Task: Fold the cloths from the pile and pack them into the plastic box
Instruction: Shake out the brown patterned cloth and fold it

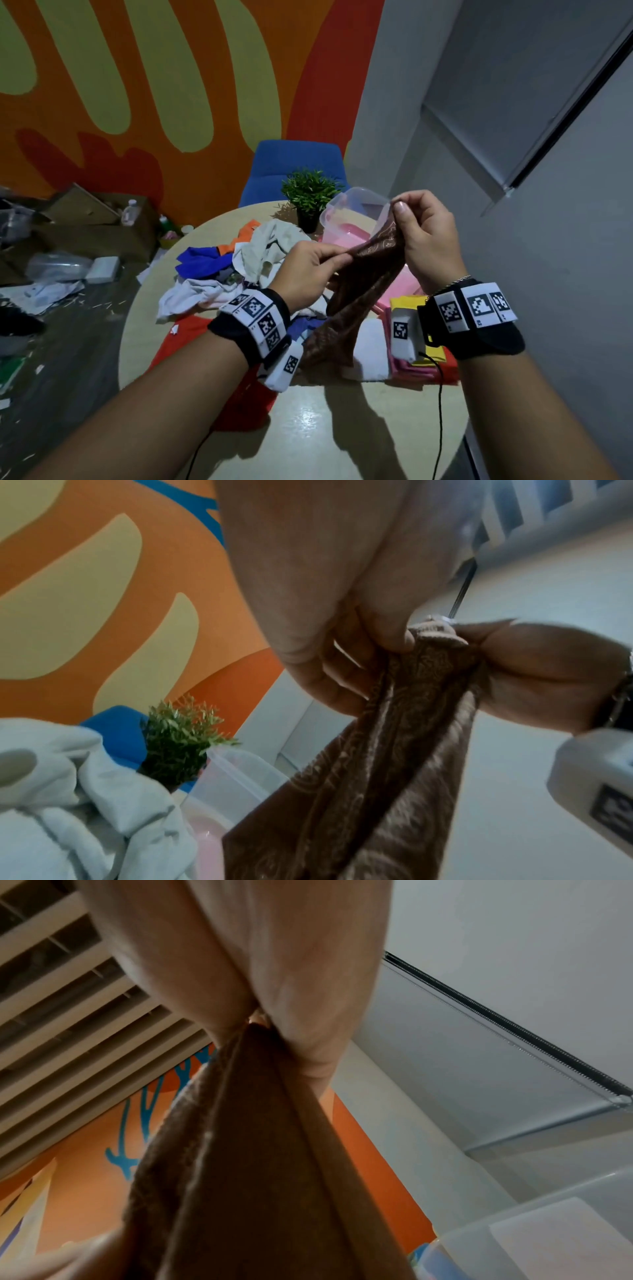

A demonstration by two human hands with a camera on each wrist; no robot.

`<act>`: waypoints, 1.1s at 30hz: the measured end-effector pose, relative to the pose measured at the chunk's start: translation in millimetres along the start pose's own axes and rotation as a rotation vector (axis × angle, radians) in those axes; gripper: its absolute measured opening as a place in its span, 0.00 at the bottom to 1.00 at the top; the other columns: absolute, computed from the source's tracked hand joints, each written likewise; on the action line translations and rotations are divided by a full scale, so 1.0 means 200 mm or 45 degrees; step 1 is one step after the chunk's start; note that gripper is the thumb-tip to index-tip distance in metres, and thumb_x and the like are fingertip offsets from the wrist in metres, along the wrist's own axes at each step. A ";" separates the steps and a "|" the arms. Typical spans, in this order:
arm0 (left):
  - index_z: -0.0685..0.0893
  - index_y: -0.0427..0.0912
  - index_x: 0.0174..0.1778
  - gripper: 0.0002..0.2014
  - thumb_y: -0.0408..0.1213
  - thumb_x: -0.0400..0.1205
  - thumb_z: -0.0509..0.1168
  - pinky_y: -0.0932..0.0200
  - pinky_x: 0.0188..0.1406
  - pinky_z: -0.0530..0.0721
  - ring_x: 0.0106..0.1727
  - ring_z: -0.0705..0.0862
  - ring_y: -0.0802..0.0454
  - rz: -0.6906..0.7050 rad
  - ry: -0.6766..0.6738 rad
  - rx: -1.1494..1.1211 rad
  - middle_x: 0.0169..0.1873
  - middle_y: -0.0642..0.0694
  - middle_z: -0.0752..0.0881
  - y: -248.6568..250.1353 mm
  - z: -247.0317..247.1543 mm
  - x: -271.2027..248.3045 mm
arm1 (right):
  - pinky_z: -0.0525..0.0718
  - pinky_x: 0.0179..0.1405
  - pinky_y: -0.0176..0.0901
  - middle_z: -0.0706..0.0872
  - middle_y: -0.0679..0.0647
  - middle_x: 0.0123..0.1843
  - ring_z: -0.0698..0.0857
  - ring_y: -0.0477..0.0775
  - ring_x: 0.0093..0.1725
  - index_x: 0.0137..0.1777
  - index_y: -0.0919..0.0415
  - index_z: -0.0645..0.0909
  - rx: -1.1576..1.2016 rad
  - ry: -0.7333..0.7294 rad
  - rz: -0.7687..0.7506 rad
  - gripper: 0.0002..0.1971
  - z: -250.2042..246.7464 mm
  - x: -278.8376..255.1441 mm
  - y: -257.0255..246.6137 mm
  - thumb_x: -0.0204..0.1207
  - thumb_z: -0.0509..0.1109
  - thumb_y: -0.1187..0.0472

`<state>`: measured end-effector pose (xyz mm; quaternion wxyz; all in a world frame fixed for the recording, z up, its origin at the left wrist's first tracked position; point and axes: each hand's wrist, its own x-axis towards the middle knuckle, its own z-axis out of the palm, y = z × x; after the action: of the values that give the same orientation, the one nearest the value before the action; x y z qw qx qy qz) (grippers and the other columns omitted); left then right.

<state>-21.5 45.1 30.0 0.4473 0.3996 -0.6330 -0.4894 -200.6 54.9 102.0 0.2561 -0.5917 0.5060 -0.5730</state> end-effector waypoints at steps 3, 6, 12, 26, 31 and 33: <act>0.91 0.37 0.52 0.08 0.29 0.86 0.66 0.56 0.50 0.86 0.43 0.88 0.56 0.128 0.051 0.135 0.43 0.43 0.92 0.06 -0.06 0.02 | 0.78 0.36 0.34 0.81 0.46 0.35 0.79 0.41 0.33 0.51 0.59 0.79 0.066 -0.011 0.008 0.07 -0.01 -0.01 0.00 0.86 0.63 0.70; 0.82 0.42 0.53 0.03 0.34 0.87 0.64 0.57 0.49 0.82 0.45 0.84 0.57 0.258 0.054 0.215 0.44 0.46 0.86 0.14 -0.10 0.05 | 0.78 0.42 0.30 0.82 0.38 0.34 0.79 0.38 0.36 0.55 0.61 0.84 -0.043 -0.168 -0.061 0.06 -0.02 -0.01 -0.01 0.79 0.74 0.67; 0.79 0.48 0.55 0.14 0.35 0.79 0.76 0.61 0.42 0.81 0.45 0.84 0.56 0.230 -0.274 0.645 0.44 0.48 0.85 0.28 -0.35 0.09 | 0.78 0.37 0.26 0.88 0.36 0.30 0.83 0.33 0.32 0.38 0.48 0.88 -0.272 -0.170 -0.066 0.10 -0.07 0.05 -0.03 0.73 0.80 0.65; 0.88 0.49 0.46 0.07 0.39 0.88 0.65 0.44 0.49 0.86 0.44 0.88 0.50 0.067 0.325 0.327 0.41 0.48 0.90 0.13 -0.53 0.06 | 0.83 0.48 0.37 0.88 0.45 0.39 0.85 0.41 0.41 0.43 0.49 0.84 -0.260 -0.170 0.076 0.12 -0.11 -0.02 0.05 0.81 0.71 0.68; 0.89 0.45 0.48 0.07 0.30 0.86 0.66 0.57 0.46 0.86 0.44 0.88 0.55 0.045 0.084 0.119 0.40 0.52 0.91 0.16 -0.51 -0.06 | 0.81 0.47 0.32 0.86 0.43 0.40 0.85 0.37 0.42 0.47 0.50 0.81 -0.125 -0.190 0.113 0.10 -0.06 -0.18 0.04 0.84 0.66 0.68; 0.89 0.45 0.48 0.07 0.29 0.84 0.67 0.60 0.45 0.86 0.44 0.87 0.55 0.074 0.066 0.064 0.39 0.51 0.90 0.22 -0.52 -0.11 | 0.82 0.48 0.34 0.88 0.43 0.40 0.86 0.39 0.43 0.47 0.51 0.83 -0.102 -0.151 0.083 0.09 -0.07 -0.23 -0.01 0.83 0.69 0.68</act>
<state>82.1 46.7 81.5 0.4672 0.4047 -0.6447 -0.4498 -205.6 100.3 87.9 0.2803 -0.6177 0.5312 -0.5077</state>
